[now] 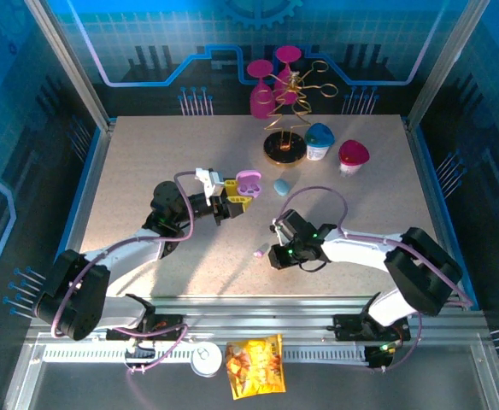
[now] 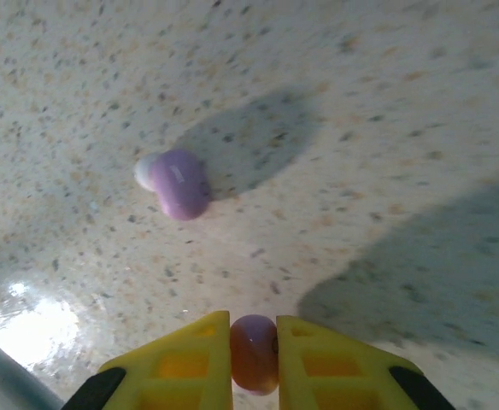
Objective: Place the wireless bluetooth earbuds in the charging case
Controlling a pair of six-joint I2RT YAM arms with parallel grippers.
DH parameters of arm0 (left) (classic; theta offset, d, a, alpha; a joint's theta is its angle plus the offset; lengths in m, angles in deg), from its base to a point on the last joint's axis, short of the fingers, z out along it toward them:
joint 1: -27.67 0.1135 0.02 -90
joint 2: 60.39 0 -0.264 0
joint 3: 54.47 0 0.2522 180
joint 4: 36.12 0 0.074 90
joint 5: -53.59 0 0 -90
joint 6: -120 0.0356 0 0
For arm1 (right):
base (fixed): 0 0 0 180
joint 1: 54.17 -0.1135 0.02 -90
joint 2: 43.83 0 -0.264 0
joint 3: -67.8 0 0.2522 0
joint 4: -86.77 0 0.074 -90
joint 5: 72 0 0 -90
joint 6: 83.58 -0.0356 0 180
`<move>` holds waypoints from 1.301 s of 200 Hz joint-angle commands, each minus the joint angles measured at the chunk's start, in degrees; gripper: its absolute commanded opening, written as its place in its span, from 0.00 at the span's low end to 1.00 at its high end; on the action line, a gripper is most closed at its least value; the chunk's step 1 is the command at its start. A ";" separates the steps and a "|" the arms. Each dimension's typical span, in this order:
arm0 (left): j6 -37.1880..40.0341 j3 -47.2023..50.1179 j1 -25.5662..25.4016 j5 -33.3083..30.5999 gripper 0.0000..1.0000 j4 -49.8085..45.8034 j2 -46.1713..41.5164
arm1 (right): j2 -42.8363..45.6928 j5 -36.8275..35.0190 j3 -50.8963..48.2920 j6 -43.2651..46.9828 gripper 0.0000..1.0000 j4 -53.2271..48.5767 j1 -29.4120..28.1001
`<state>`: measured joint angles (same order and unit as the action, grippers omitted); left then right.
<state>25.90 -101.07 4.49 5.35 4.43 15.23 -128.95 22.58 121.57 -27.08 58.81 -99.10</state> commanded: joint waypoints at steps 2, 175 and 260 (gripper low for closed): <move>1.56 0.53 0.33 -0.64 0.29 1.24 -1.61 | 3.34 -11.93 2.37 -1.14 0.15 -7.06 0.41; 2.57 -0.82 0.33 -0.37 0.29 -0.30 -1.61 | -8.79 -41.27 18.06 -14.23 0.12 -34.12 1.76; 2.82 -0.32 0.34 -0.63 0.29 -0.41 -1.74 | -11.98 -45.94 21.62 -15.63 0.12 -39.40 0.34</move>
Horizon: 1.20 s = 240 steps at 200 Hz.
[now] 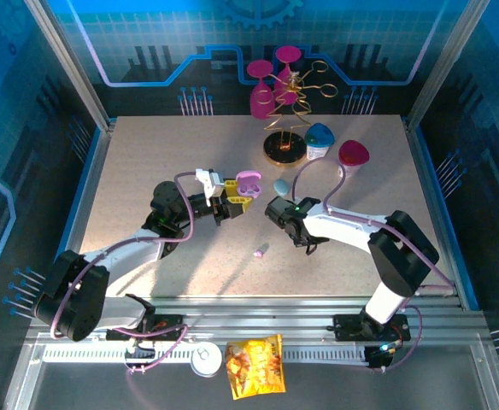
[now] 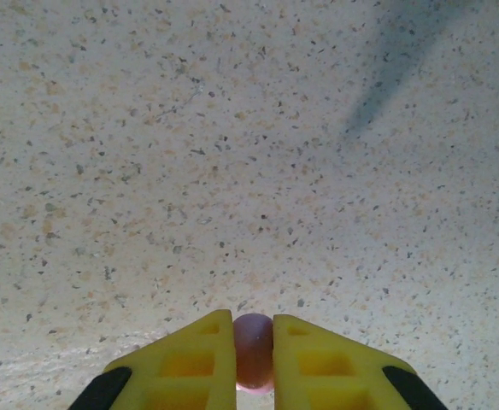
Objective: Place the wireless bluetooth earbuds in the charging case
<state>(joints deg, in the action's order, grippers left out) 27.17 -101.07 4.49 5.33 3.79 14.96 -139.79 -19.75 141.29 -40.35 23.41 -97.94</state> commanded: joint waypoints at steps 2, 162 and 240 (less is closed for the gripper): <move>1.52 -0.30 0.37 -0.60 0.29 0.21 -1.51 | -1.22 -3.70 1.94 -2.35 0.12 -4.05 -0.91; 1.71 0.06 0.76 -3.37 0.29 0.04 0.11 | -0.76 -6.38 6.38 0.96 0.13 -8.22 -5.35; 1.61 -0.73 0.86 -2.28 0.29 -0.25 4.47 | 15.27 2.76 3.98 15.02 0.12 6.97 -6.82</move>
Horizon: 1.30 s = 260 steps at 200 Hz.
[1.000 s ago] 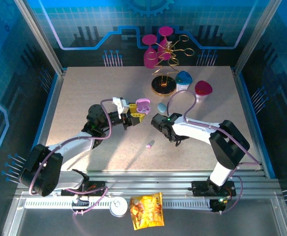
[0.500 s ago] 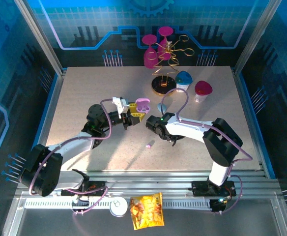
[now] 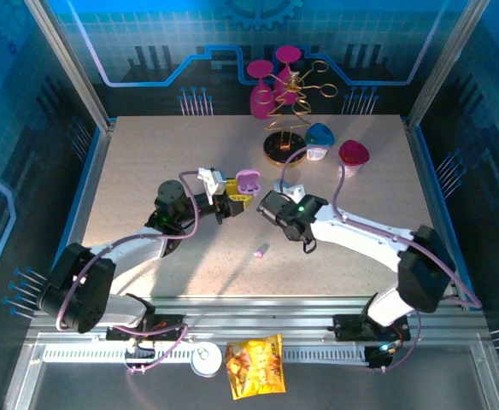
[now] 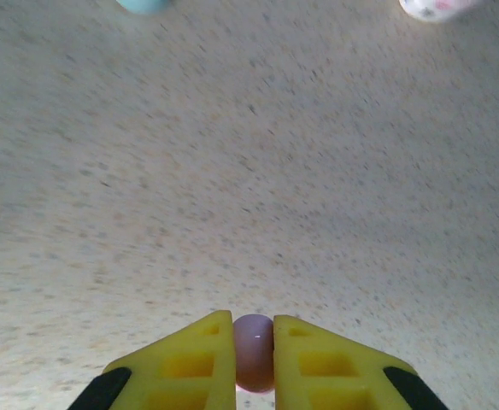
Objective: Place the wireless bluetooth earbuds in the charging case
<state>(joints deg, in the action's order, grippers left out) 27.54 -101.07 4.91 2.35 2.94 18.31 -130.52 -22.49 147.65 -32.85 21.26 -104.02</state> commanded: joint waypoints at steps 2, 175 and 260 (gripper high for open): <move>1.23 -0.73 0.48 0.74 0.29 0.61 1.18 | 6.60 6.03 -2.74 8.13 0.12 9.89 -0.77; 3.32 -0.88 0.36 11.54 0.29 -6.21 -0.17 | 16.65 24.23 -3.46 27.69 0.12 35.39 -0.74; 3.91 -1.88 0.40 12.99 0.29 -7.86 0.06 | 14.75 24.98 -3.24 27.92 0.12 36.10 -0.56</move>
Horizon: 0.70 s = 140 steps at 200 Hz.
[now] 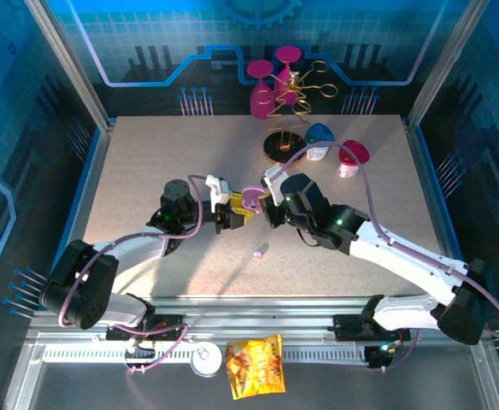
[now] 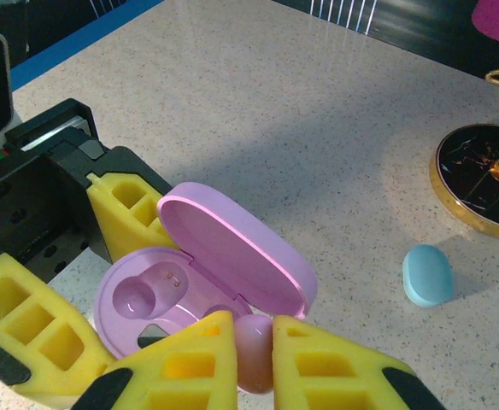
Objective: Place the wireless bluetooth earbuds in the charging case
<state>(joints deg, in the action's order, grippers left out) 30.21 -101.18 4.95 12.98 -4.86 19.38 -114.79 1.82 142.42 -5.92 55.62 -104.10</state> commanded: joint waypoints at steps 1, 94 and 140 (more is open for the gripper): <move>1.22 -1.77 0.33 2.37 0.29 -0.03 -1.01 | -1.05 0.65 1.98 0.99 0.12 1.74 -0.49; -0.88 -1.66 0.31 0.32 0.29 3.56 -0.58 | -1.19 4.63 0.39 1.77 0.16 1.08 -0.51; -1.56 -1.35 0.31 0.71 0.29 5.25 -0.10 | -0.46 4.35 0.70 1.38 0.24 1.23 -0.43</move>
<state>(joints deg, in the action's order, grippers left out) 29.88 -101.20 4.95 12.96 -3.29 19.38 -115.86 5.03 142.42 -4.85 56.17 -104.10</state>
